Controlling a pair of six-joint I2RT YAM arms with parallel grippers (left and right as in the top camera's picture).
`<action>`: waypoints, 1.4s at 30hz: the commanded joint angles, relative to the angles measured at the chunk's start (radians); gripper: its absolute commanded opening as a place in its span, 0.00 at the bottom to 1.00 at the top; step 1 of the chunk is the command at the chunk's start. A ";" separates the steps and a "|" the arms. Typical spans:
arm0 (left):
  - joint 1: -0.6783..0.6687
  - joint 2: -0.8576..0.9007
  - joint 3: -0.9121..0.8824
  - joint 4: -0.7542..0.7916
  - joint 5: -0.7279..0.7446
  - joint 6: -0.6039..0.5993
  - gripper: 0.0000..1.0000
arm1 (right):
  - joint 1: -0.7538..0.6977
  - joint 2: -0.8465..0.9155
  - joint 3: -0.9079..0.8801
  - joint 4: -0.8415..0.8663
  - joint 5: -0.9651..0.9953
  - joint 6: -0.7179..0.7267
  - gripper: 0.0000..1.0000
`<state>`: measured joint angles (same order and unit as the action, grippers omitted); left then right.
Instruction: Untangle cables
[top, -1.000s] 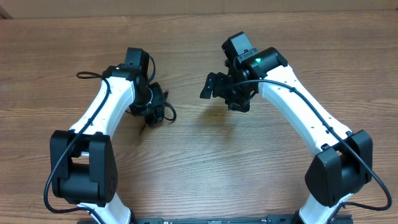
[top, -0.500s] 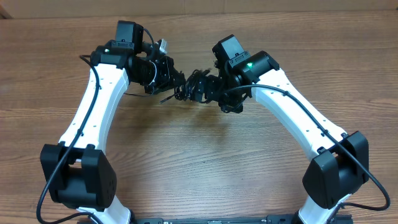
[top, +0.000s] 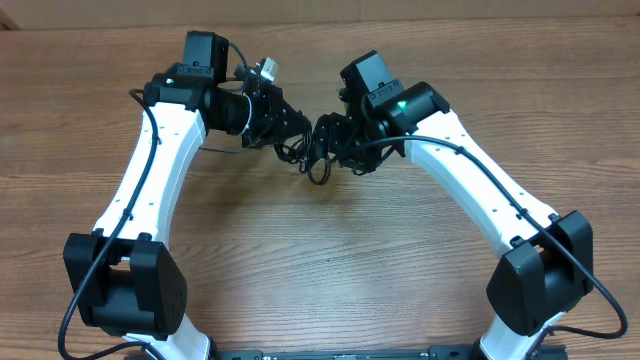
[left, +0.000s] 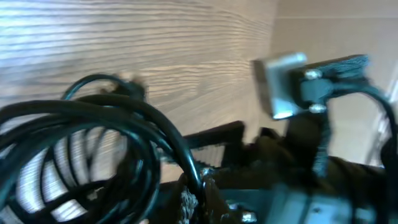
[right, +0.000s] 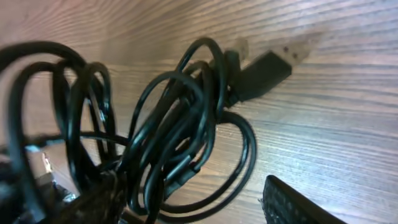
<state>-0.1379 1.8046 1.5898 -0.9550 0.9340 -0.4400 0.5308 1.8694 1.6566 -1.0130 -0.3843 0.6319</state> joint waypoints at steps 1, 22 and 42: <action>-0.012 -0.020 0.018 0.038 0.147 -0.039 0.04 | 0.032 -0.010 -0.027 0.005 0.017 -0.001 0.53; 0.016 -0.020 0.018 0.082 0.298 -0.051 0.04 | -0.191 -0.137 -0.010 -0.153 -0.172 -0.137 0.56; -0.018 -0.020 0.018 0.008 0.290 -0.054 0.04 | -0.084 -0.135 -0.010 -0.039 -0.017 -0.132 0.45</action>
<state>-0.1509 1.8038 1.5925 -0.9463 1.1522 -0.5163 0.4706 1.7454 1.6413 -1.0542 -0.4717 0.4976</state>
